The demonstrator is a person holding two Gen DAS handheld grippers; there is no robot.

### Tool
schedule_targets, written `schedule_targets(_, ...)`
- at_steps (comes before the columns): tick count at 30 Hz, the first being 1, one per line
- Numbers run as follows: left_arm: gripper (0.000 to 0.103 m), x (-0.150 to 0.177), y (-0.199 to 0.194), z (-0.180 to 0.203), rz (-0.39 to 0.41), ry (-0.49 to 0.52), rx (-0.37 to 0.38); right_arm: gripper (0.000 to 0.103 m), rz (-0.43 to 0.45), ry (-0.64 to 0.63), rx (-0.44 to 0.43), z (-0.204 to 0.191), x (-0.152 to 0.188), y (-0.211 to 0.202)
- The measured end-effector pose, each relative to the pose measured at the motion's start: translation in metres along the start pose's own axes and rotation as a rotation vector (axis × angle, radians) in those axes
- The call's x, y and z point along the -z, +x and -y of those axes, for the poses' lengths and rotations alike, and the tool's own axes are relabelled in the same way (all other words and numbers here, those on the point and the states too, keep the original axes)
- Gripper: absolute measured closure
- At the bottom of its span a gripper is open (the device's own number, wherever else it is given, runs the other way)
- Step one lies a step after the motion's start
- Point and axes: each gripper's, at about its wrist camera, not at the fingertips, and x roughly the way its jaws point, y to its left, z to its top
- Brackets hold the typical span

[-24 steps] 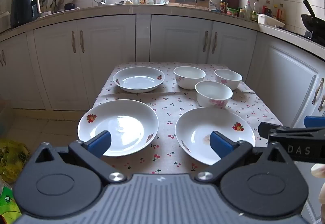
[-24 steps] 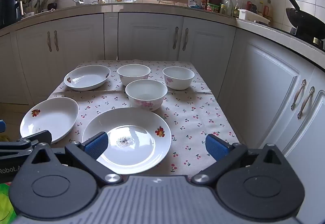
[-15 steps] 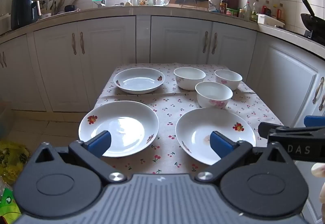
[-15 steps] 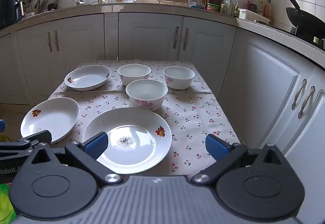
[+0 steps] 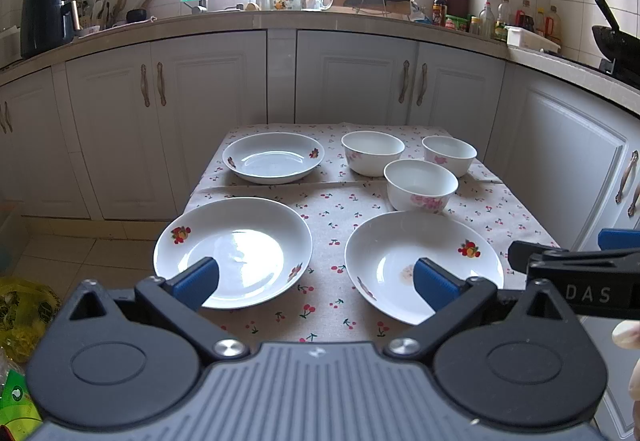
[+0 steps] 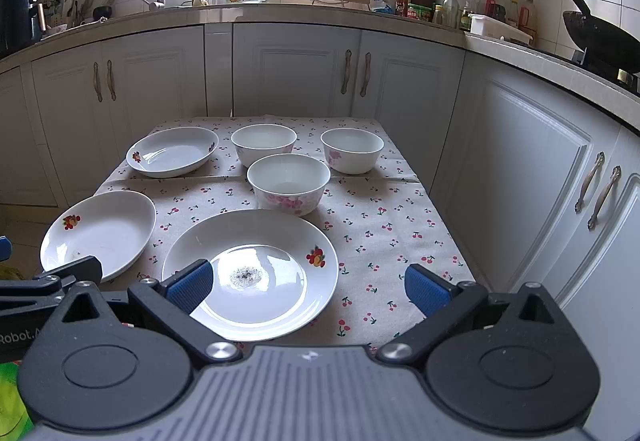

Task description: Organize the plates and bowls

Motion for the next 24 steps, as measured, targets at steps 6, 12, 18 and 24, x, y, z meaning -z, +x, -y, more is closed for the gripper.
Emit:
schedule_targets(6, 0.001, -0.0003, -0.0003, -0.0002, 0.0, 0.0, 0.0, 0.0, -0.002, 0.0, 0.0, 0.0003, -0.0003, -0.0004)
schedule_targets(12, 0.001, -0.0003, -0.0003, 0.0001, 0.0, 0.0, 0.0, 0.0, -0.002, 0.0, 0.0, 0.0, -0.001, -0.0004)
schedule_targets(18, 0.001, -0.0002, -0.0003, 0.0002, 0.001, 0.001, 0.0, 0.0, -0.003, 0.001, -0.001, 0.0004, -0.0005, -0.0014)
schedule_targets(24, 0.001, 0.0003, -0.0004, -0.0002, 0.001, 0.0, 0.001, 0.0, -0.003, 0.001, -0.001, 0.0, -0.0019, 0.0004)
